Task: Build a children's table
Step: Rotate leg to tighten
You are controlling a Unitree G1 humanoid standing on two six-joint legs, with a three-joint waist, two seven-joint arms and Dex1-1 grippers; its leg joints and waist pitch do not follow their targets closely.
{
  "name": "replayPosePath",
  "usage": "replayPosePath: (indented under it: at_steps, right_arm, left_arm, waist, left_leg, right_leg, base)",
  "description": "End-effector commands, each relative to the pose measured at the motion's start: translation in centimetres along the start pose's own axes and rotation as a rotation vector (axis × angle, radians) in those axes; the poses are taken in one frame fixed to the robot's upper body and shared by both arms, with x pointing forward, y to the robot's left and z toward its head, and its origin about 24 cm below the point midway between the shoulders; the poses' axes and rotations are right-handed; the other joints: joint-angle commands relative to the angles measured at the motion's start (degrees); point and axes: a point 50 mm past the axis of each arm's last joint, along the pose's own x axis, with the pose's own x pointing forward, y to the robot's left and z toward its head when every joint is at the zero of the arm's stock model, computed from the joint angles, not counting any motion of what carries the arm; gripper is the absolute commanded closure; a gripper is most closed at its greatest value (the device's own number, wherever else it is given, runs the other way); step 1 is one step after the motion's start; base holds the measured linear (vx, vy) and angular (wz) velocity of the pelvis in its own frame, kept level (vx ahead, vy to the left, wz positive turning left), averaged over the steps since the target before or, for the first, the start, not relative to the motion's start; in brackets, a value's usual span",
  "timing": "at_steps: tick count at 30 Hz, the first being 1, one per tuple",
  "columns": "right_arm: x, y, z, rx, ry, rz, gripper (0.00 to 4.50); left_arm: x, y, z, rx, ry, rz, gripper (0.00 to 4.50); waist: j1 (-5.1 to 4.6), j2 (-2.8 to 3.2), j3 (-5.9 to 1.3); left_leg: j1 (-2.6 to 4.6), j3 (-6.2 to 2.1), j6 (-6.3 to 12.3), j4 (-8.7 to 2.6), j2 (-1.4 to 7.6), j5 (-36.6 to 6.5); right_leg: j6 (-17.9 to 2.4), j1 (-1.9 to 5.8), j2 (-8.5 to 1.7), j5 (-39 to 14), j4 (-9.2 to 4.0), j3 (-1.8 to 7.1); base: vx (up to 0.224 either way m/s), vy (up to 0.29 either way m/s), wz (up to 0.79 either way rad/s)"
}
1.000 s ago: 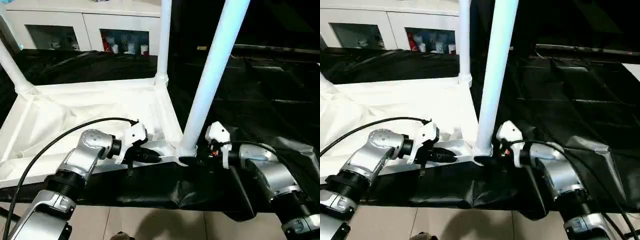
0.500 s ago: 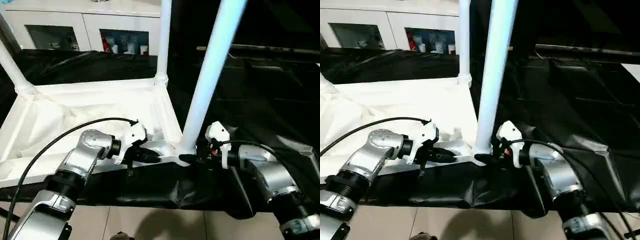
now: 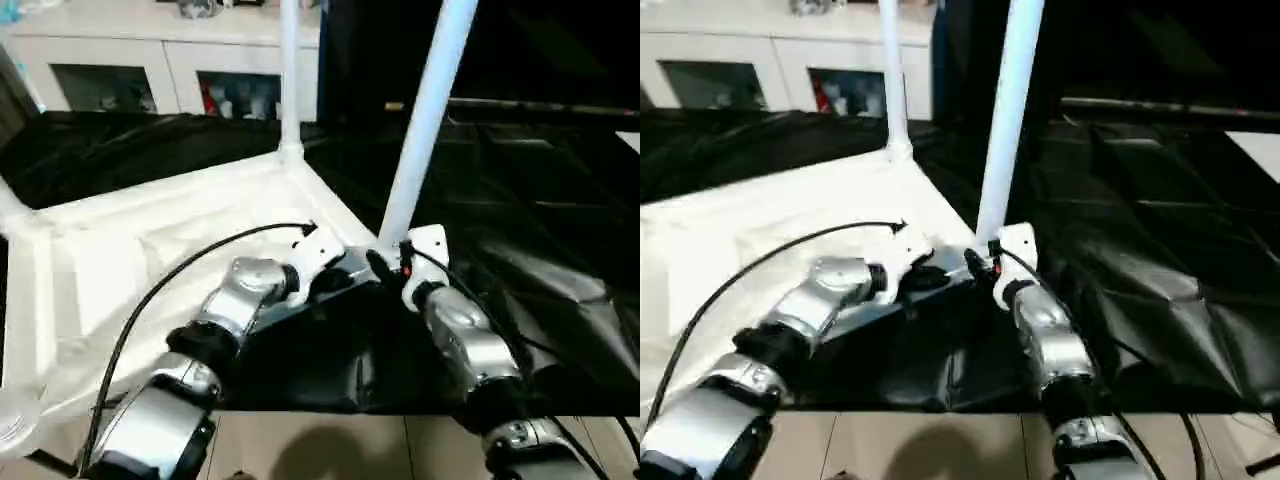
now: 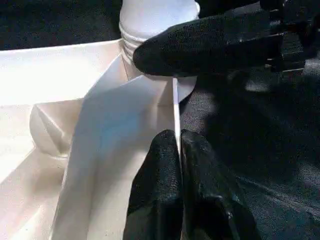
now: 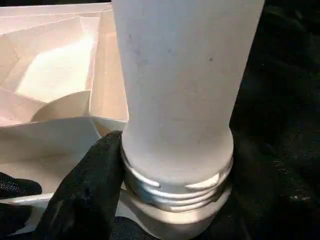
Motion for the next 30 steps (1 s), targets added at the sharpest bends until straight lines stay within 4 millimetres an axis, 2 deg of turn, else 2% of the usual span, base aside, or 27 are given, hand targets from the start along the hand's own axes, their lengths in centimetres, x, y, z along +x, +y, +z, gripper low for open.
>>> replayPosePath:
  at_steps: [1, 3, 5, 7, 9, 11, 13, 14, 16, 18, 19, 21, 22, 23, 25, 27, 30]
  right_arm:
    - [0.5, 3.6, -0.8, 0.009, 0.025, 0.157, 1.39]
    - [0.5, 3.3, -0.4, 0.024, -0.006, 0.169, 1.02]
    - [0.3, 2.6, 0.3, -0.017, -0.035, 0.21, 0.99]
    - [-0.1, 1.8, 0.8, -0.083, -0.04, 0.264, 0.72]
    - [-0.4, 1.2, 1.1, -0.119, -0.041, 0.294, 0.72]
    - [-1.8, -0.3, 1.5, -0.177, -0.028, 0.408, 0.72]
    - [-2.8, -1.0, 1.8, -0.214, -0.011, 0.483, 0.72]
    - [-3.0, -1.2, 1.8, -0.223, -0.006, 0.498, 0.72]
    - [-3.8, -1.9, 2.1, -0.253, 0.014, 0.552, 0.72]
    - [-4.1, -2.3, 2.3, -0.26, 0.023, 0.573, 0.72]
    - [-4.2, -2.5, 2.4, -0.266, 0.03, 0.59, 0.72]
    - [-4.4, -2.7, 2.7, -0.275, 0.042, 0.62, 0.72]
    - [-4.4, -2.7, 2.7, -0.281, 0.048, 0.628, 0.72]
    - [-4.4, -2.6, 2.7, -0.285, 0.054, 0.636, 0.72]
    - [-4.3, -2.5, 2.6, -0.302, 0.071, 0.649, 0.72]
    - [-4.1, -2.2, 2.5, -0.314, 0.079, 0.663, 0.72]
    - [-4.2, -2.0, 2.5, -0.302, 0.08, 0.682, 0.72]
  left_arm:
    - [0.8, -0.5, 0.3, -0.017, -0.038, 0.024, 4.5]
    - [0.5, -0.4, 0.3, -0.002, -0.041, 0.003, 4.5]
    - [-0.2, 0.1, 0.0, 0.012, -0.047, -0.01, 4.5]
    - [-0.8, 0.7, -0.1, 0.032, -0.06, -0.002, 4.5]
    - [-1.2, 0.9, -0.3, 0.033, -0.059, -0.006, 4.5]
    - [-2.2, 1.4, -0.7, 0.039, -0.062, -0.041, 4.5]
    - [-2.9, 1.4, -1.0, 0.051, -0.063, -0.078, 4.5]
    - [-3.0, 1.4, -1.0, 0.053, -0.064, -0.093, 4.5]
    - [-3.8, 1.1, -1.2, 0.068, -0.07, -0.183, 4.5]
    - [-4.3, 0.8, -1.3, 0.071, -0.074, -0.241, 4.5]
    - [-4.6, 0.7, -1.4, 0.067, -0.077, -0.28, 4.5]
    - [-5.3, 0.1, -1.4, 0.04, -0.083, -0.385, 4.5]
    - [-5.5, -0.1, -1.5, 0.036, -0.081, -0.415, 4.5]
    - [-5.6, -0.2, -1.5, 0.034, -0.08, -0.432, 4.5]
    - [-5.7, -0.2, -1.5, 0.042, -0.078, -0.436, 4.5]
    - [-5.7, -0.4, -1.6, 0.039, -0.078, -0.449, 4.5]
    - [-5.7, -0.5, -1.5, 0.045, -0.081, -0.446, 4.5]
  waist:
    - [-0.45, -0.57, -2.59]
    - [-0.43, -0.6, -2.63]
    - [-0.42, -0.61, -2.67]
    - [-0.31, -0.73, -2.71]
    - [-0.17, -0.88, -2.75]
    - [-0.09, -1.21, -2.93]
    - [0.2, -1.04, -2.94]
    - [0.08, -1.15, -3.03]
    - [0.17, -1.12, -3.23]
    - [0.24, -1.04, -3.44]
    - [0.31, -1.19, -3.52]
    - [0.61, -0.94, -3.8]
    - [0.6, -0.95, -3.74]
    - [0.76, -0.82, -3.69]
    - [0.89, -0.5, -3.46]
    - [0.96, -0.54, -3.25]
    - [0.96, -0.66, -3.19]
  left_leg:
    - [1.12, -1.72, -0.84, -4.62, 2.06, -22.64]
    - [1.11, -1.61, -0.37, -4.67, 2.09, -21.88]
    - [1.01, -1.51, -0.06, -4.61, 2.05, -21.39]
    - [0.88, -1.47, 0.51, -4.5, 2.01, -20.86]
    - [0.77, -1.38, 1.08, -4.4, 2.1, -19.22]
    - [0.55, -1.32, 1.74, -4.29, 2.11, -17.41]
    - [0.52, -1.15, 2.89, -4.07, 2.18, -15.65]
    - [0.01, -1.2, 3.46, -4.0, 2.14, -14.06]
    - [0.09, -1.19, 4.08, -3.77, 2.23, -12.04]
    - [0.22, -0.92, 4.85, -3.42, 2.18, -9.83]
    - [0.19, -0.88, 5.15, -3.36, 2.26, -9.24]
    - [0.15, -0.58, 6.47, -2.91, 2.44, -5.66]
    - [0.01, -0.54, 6.88, -2.84, 2.38, -5.16]
    - [0.13, -0.42, 7.11, -2.74, 2.4, -5.69]
    - [0.26, -0.52, 6.35, -3.0, 2.57, -8.2]
    - [0.44, -0.56, 4.67, -3.31, 2.64, -10.86]
    - [0.41, -0.71, 3.18, -3.51, 2.62, -12.2]
  right_leg:
    - [-6.78, 0.75, -3.16, -24.97, -6.12, 1.77]
    - [-7.69, 0.74, -3.1, -22.15, -5.98, 1.93]
    - [-8.23, 0.83, -3.1, -21.11, -5.9, 1.94]
    - [-8.34, 1.02, -3.16, -20.78, -5.85, 1.95]
    - [-8.43, 1.25, -3.15, -19.58, -5.69, 1.92]
    - [-8.61, 1.58, -3.08, -17.9, -5.46, 1.9]
    - [-9.35, 1.6, -2.97, -14.44, -5.14, 1.95]
    - [-10.02, 1.97, -3.02, -12.02, -4.71, 1.88]
    - [-10.98, 1.99, -3.01, -9.19, -4.35, 1.82]
    - [-13.41, 1.88, -2.7, -4.29, -3.76, 1.75]
    - [-13.91, 1.98, -2.71, -2.99, -3.52, 1.75]
    - [-16.17, 1.8, -2.42, 3.11, -2.59, 1.66]
    - [-16.51, 1.78, -2.35, 4.07, -2.52, 1.62]
    - [-16.84, 1.61, -2.34, 4.12, -2.52, 1.58]
    - [-16.39, 1.44, -2.57, 0.39, -2.93, 1.53]
    - [-15.53, 1.37, -2.73, -3.74, -3.38, 1.65]
    - [-14.26, 1.43, -2.87, -6.57, -3.63, 1.76]
  base:
    - [0.0, 0.0, 0.0]
    - [0.0, 0.0, 0.0]
    - [0.0, 0.0, 0.0]
    - [0.0, 0.0, 0.0]
    - [0.0, 0.0, 0.0]
    - [0.0, 0.0, 0.0]
    - [0.0, 0.0, 0.0]
    - [0.0, 0.0, 0.0]
    - [0.0, 0.0, 0.0]
    - [0.0, 0.0, 0.0]
    - [0.0, 0.0, 0.0]
    - [0.0, 0.0, 0.0]
    - [0.0, 0.0, 0.0]
    - [0.0, 0.0, 0.0]
    - [0.0, 0.0, 0.0]
    - [0.0, 0.0, 0.0]
    - [0.0, 0.0, 0.0]
